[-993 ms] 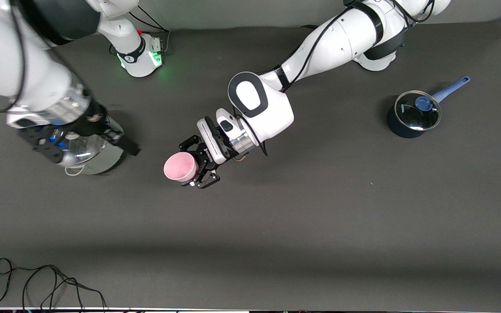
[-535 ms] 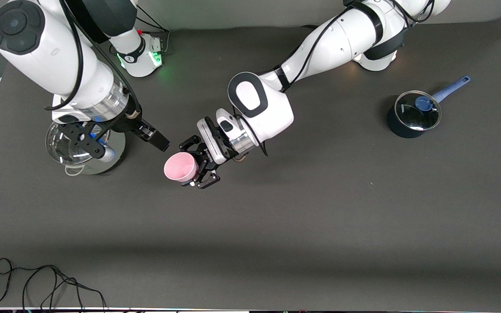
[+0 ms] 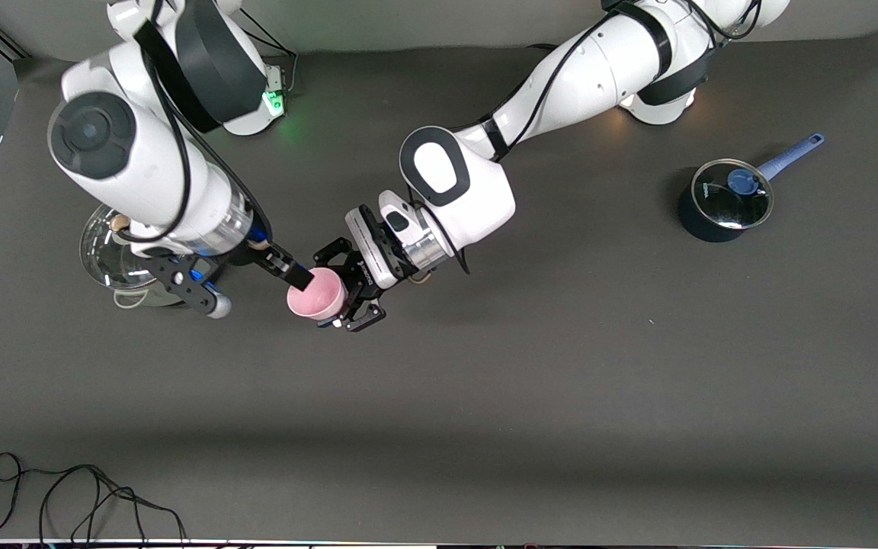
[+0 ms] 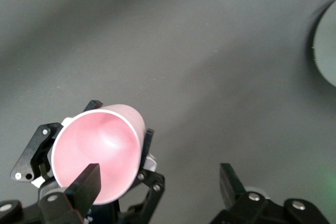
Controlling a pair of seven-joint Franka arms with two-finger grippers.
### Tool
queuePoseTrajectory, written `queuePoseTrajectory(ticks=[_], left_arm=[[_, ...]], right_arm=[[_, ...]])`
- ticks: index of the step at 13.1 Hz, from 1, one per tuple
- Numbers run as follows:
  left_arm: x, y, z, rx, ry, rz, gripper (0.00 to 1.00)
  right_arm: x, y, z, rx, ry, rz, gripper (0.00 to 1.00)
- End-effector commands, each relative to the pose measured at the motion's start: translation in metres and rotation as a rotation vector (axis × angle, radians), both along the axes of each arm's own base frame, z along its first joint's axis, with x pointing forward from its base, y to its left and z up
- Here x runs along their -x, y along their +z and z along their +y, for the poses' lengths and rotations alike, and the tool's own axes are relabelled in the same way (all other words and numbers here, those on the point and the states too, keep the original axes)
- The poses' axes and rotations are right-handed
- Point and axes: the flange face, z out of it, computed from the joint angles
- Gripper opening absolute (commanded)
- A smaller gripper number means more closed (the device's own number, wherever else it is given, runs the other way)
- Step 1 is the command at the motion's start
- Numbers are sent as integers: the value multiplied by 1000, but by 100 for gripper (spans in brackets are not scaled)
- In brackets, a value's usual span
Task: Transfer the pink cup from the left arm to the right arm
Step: 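Grip the cup rim with the right gripper and open the left gripper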
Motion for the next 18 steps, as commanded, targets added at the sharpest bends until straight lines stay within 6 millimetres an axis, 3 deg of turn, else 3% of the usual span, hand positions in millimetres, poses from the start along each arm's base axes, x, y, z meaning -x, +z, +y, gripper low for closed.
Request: queuePoseTrajectory(ticks=[1, 5, 6, 7, 8, 9, 11, 18], left_arm=[[1, 4, -4, 11, 17, 1, 0], [1, 6, -4, 16, 18, 4, 0], [1, 6, -4, 16, 18, 4, 0], [1, 6, -4, 16, 18, 4, 0], [1, 6, -4, 17, 19, 6, 0], [0, 6, -4, 17, 19, 4, 0], [0, 7, -4, 19, 20, 5, 0], [0, 9, -4, 25, 23, 13, 0]], right_arm=[[0, -10, 0, -40, -27, -9, 100], [-1, -14, 1, -55, -37, -9, 100], [-1, -13, 0, -54, -38, -6, 96], [0, -13, 1, -54, -44, -5, 73], [0, -13, 1, -54, -43, -5, 37], [-1, -12, 0, -53, -44, -9, 21], [-1, -8, -1, -55, -50, -14, 1], [-3, -1, -1, -63, -42, -31, 0]])
